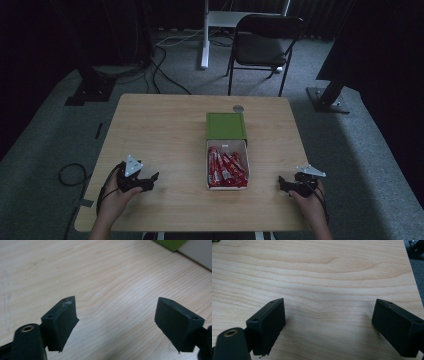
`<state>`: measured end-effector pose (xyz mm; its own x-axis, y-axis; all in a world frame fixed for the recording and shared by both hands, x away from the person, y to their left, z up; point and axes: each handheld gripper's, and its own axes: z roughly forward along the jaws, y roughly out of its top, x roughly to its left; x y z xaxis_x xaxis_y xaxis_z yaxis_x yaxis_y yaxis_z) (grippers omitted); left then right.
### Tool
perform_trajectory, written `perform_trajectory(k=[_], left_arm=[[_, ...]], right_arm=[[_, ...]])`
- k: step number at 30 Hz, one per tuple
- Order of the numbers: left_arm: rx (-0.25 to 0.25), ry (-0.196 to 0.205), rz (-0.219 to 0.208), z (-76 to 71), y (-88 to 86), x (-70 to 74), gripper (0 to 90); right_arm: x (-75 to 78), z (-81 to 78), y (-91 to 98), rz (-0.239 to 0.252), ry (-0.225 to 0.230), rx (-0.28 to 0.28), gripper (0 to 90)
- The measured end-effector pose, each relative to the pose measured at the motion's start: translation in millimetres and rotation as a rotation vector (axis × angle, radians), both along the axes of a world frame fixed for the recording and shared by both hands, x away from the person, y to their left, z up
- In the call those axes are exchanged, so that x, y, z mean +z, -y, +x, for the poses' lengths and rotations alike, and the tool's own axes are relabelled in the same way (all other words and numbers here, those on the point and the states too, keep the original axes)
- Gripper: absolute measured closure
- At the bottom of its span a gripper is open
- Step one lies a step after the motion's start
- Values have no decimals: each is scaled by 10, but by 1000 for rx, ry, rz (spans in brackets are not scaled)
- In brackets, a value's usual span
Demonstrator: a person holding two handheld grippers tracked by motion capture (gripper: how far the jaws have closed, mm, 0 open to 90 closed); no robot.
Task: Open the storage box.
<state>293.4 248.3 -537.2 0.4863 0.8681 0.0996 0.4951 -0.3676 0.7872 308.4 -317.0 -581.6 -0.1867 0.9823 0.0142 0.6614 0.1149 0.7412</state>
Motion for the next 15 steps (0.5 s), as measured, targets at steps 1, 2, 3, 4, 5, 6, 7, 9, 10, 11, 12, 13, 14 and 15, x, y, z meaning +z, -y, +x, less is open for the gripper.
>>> perform_trajectory(k=[1, 2, 3, 4, 5, 6, 7, 9, 10, 11, 12, 13, 14, 15], left_arm=[[3, -10, 8, 2, -20, -22, 160], [12, -7, 21, 1, -39, -46, 147], [29, -9, 28, 3, -56, -71, 127], [29, -9, 28, 3, -56, -71, 95], [48, -24, 28, 1, -87, -111, 95], [52, -31, 27, -3, -103, -129, 95], [59, -31, 27, -6, -118, -146, 95], [96, -23, 33, -6, -152, -176, 95], [119, -20, 33, -1, -165, -186, 94], [139, -19, 35, 6, -182, -197, 95], [153, -24, 34, 14, -205, -209, 94], [165, -26, 28, 20, -215, -218, 62], [169, -36, 18, 27, -228, -229, 19], [174, -45, 15, 32, -239, -239, 18]], right_arm=[[0, 0, 0, 0, 0, 0, 107], [0, 0, 0, 0, 0, 0, 107], [0, 0, 0, 0, 0, 0, 108], [0, 0, 0, 0, 0, 0, 108], [0, 0, 0, 0, 0, 0, 108], [0, 0, 0, 0, 0, 0, 107], [0, 0, 0, 0, 0, 0, 108], [0, 0, 0, 0, 0, 0, 108], [0, 0, 0, 0, 0, 0, 108], [0, 0, 0, 0, 0, 0, 108], [0, 0, 0, 0, 0, 0, 108], [0, 0, 0, -1, 0, 0, 108], [0, 0, 0, 0, 0, 0, 108], [0, 0, 0, 0, 0, 0, 108]])
